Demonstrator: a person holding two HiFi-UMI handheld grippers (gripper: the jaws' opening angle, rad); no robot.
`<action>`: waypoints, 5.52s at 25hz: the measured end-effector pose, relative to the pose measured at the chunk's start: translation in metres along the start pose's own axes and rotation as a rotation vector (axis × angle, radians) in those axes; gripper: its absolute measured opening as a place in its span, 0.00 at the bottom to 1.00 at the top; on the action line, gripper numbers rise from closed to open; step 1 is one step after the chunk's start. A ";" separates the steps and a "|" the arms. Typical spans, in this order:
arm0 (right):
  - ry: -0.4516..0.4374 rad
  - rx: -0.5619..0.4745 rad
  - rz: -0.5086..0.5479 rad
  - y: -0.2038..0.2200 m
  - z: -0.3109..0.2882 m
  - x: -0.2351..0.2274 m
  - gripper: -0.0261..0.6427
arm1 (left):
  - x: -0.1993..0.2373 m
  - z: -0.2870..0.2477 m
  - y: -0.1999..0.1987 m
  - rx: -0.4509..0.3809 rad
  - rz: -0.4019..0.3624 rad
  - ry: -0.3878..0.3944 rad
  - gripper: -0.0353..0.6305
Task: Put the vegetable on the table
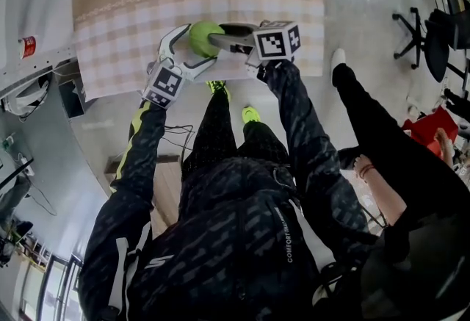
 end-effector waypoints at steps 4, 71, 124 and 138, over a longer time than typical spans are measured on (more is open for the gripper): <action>-0.004 0.020 -0.025 0.002 0.004 -0.006 0.38 | -0.001 0.001 -0.002 -0.006 0.003 -0.020 0.71; 0.114 0.029 0.721 0.137 0.109 0.155 0.04 | -0.166 0.091 -0.120 -0.201 0.201 -0.286 0.04; 0.155 0.071 0.685 0.430 0.145 0.220 0.04 | -0.431 0.236 -0.094 -0.306 0.300 -0.315 0.04; 0.169 0.083 0.694 0.493 0.147 0.248 0.04 | -0.482 0.280 -0.094 -0.367 0.329 -0.275 0.04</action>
Point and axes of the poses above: the fingertips, and each gripper's own axes: z backward along the fingers, x to its left, y out of its underside, the point moved 8 cm from there along z, backward along the fingers, and after that the axes turned 11 degrees about -z, right-handed, at the moved point
